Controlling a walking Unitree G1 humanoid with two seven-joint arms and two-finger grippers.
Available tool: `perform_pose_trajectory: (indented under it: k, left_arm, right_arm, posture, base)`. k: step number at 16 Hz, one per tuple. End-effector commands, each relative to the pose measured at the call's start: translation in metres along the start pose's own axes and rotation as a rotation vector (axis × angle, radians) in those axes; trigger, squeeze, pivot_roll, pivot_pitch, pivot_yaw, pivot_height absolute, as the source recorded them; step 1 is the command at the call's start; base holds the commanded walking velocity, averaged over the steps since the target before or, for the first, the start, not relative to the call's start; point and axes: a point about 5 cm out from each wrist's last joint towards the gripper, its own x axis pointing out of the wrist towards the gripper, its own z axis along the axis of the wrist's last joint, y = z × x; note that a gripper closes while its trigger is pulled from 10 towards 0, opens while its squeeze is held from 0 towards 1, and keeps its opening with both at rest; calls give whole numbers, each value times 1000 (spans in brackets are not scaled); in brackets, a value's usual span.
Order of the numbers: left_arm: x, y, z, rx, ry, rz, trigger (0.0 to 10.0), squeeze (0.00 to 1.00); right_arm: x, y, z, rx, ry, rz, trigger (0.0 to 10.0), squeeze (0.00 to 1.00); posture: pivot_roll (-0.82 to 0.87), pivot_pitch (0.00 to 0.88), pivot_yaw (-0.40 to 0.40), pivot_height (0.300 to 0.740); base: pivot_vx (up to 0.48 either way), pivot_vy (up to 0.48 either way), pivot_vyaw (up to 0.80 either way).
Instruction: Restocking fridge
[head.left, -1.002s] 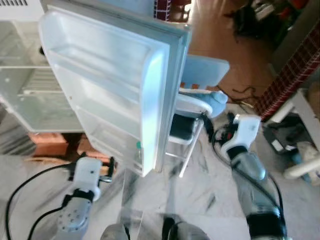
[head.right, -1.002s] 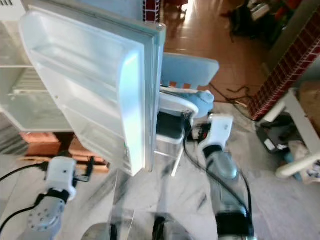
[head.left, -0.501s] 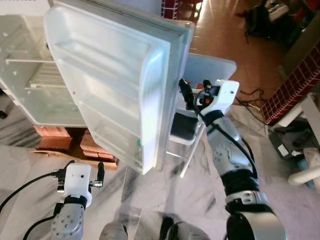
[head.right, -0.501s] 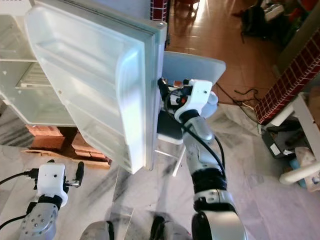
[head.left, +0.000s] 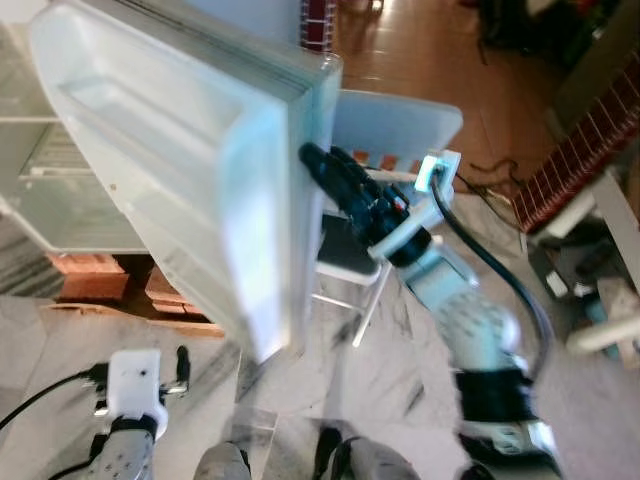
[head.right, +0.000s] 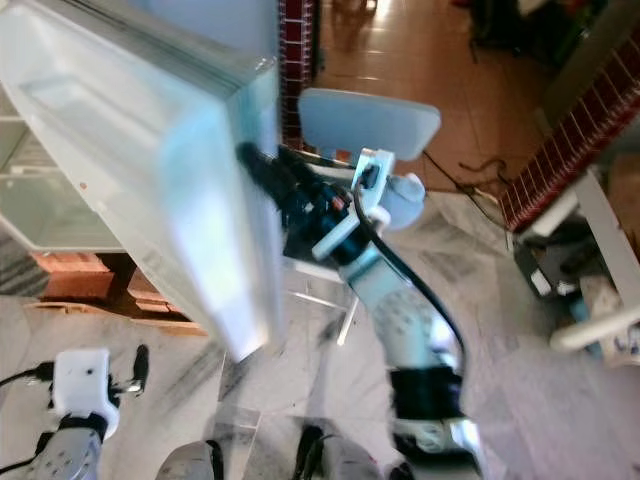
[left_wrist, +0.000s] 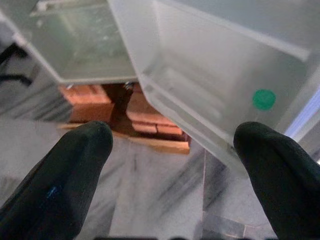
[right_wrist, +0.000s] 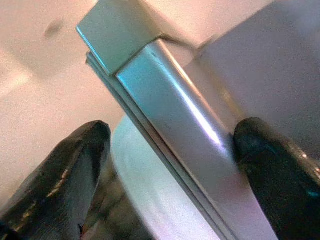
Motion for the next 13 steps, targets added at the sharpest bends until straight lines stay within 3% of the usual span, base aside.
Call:
perform_pose_trajectory:
  k: [1, 4, 8, 11, 13]
  left_arm:
    - [-5, 7, -7, -13, 29, 41, 10000, 0]
    - [-10, 13, -11, -21, 38, 94, 10000, 0]
    - [-10, 20, -24, -22, 44, 110, 10000, 0]
    - [-11, 25, -35, -18, 63, 136, 10000, 0]
    - [-10, 32, -42, -5, 66, 179, 10000, 0]
  right_arm:
    - [-11, 5, -10, 55, 71, 71, 10000, 0]
    - [-41, 12, -18, 136, 212, 133, 10000, 0]
    - [-57, -1, -32, 51, 363, 67, 10000, 0]
    - [-66, 1, -29, 70, 390, 100, 10000, 0]
    - [-71, -6, -27, 34, 411, 69, 10000, 0]
  posture:
    - [198, 162, -95, 740]
    - [210, 166, -104, 740]
    - [217, 166, -105, 740]
    - [223, 169, -110, 740]
    - [223, 170, -113, 740]
  base:
    - [0, 0, 0]
    - [0, 0, 0]
    - [0, 0, 0]
    - [0, 0, 0]
    - [0, 0, 0]
